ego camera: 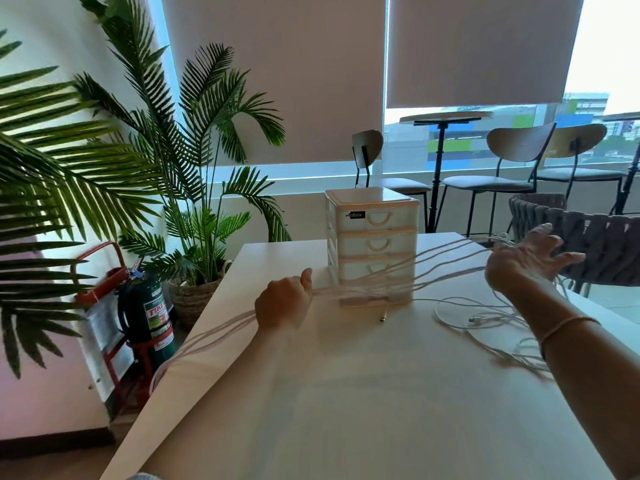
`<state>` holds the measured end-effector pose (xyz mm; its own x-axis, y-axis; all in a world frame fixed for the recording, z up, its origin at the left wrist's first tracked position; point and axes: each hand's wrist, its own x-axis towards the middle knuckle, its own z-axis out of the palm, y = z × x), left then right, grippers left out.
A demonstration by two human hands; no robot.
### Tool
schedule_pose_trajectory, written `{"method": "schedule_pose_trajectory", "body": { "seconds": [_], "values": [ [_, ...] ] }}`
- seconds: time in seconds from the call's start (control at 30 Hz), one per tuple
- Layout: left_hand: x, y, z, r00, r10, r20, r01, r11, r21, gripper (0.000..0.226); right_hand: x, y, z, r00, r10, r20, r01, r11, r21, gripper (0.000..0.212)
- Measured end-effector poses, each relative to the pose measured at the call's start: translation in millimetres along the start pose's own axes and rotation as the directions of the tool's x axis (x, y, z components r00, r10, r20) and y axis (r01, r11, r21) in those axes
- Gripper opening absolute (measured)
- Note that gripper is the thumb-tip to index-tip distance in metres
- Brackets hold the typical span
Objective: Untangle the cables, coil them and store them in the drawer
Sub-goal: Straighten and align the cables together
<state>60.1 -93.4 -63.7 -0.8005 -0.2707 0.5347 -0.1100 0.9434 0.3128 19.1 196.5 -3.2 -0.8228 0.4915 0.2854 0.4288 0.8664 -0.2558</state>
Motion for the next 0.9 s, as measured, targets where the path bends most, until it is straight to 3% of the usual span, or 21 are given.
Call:
{"method": "schedule_pose_trajectory", "body": {
  "seconds": [0.1, 0.17, 0.3, 0.4, 0.47, 0.53, 0.6, 0.67, 0.73, 0.8, 0.9],
  "values": [
    [0, -3, 0, 1.0, -0.024, 0.014, 0.024, 1.0, 0.019, 0.056, 18, 8, 3, 0.977, 0.058, -0.205, -0.011, 0.975, 0.223, 0.057],
    [1, -4, 0, 0.999, -0.029, 0.025, 0.028, 0.999, 0.024, 0.056, 23, 8, 1, 0.966, -0.023, -0.257, 0.052, 0.993, 0.105, 0.05],
    [-1, -2, 2, 0.998, -0.014, 0.056, 0.012, 0.999, 0.04, 0.055, 15, 4, 4, 0.972, -0.194, 0.129, 0.218, 0.953, -0.212, 0.043],
    [-1, -2, 2, 0.998, -0.013, 0.068, 0.011, 0.999, 0.039, 0.054, 7, -2, 16, 0.858, -0.246, 0.451, 0.415, 0.85, -0.326, 0.041],
    [0, -2, 1, 0.999, -0.01, 0.053, 0.009, 0.999, 0.032, 0.055, -1, -13, 18, 0.845, -0.309, 0.437, 0.453, 0.847, -0.278, 0.037],
    [0, 1, 1, 0.999, 0.004, 0.042, -0.004, 1.0, 0.018, 0.055, -16, -29, 13, 0.887, -0.396, 0.238, 0.45, 0.858, -0.248, 0.034],
    [-1, 7, 3, 0.999, 0.027, 0.035, -0.027, 1.0, -0.001, 0.055, -39, -53, 10, 0.828, -0.56, 0.042, 0.56, 0.818, -0.132, 0.029],
    [-2, 14, 5, 0.999, 0.049, 0.022, -0.049, 0.999, -0.005, 0.054, -67, -75, 14, 0.681, -0.726, -0.097, 0.732, 0.67, 0.123, 0.021],
    [-3, 18, 5, 0.998, 0.064, 0.023, -0.063, 0.998, -0.014, 0.054, -89, -89, 25, 0.57, -0.817, -0.085, 0.776, 0.501, 0.383, 0.016],
    [-3, 18, 4, 0.997, 0.068, 0.044, -0.067, 0.997, -0.034, 0.054, -101, -96, 37, 0.559, -0.829, -0.009, 0.702, 0.468, 0.537, 0.018],
    [-5, 16, 7, 0.994, 0.087, 0.06, -0.084, 0.996, -0.042, 0.053, -105, -97, 51, 0.591, -0.806, -0.017, 0.663, 0.474, 0.58, 0.02]
  ]
}}
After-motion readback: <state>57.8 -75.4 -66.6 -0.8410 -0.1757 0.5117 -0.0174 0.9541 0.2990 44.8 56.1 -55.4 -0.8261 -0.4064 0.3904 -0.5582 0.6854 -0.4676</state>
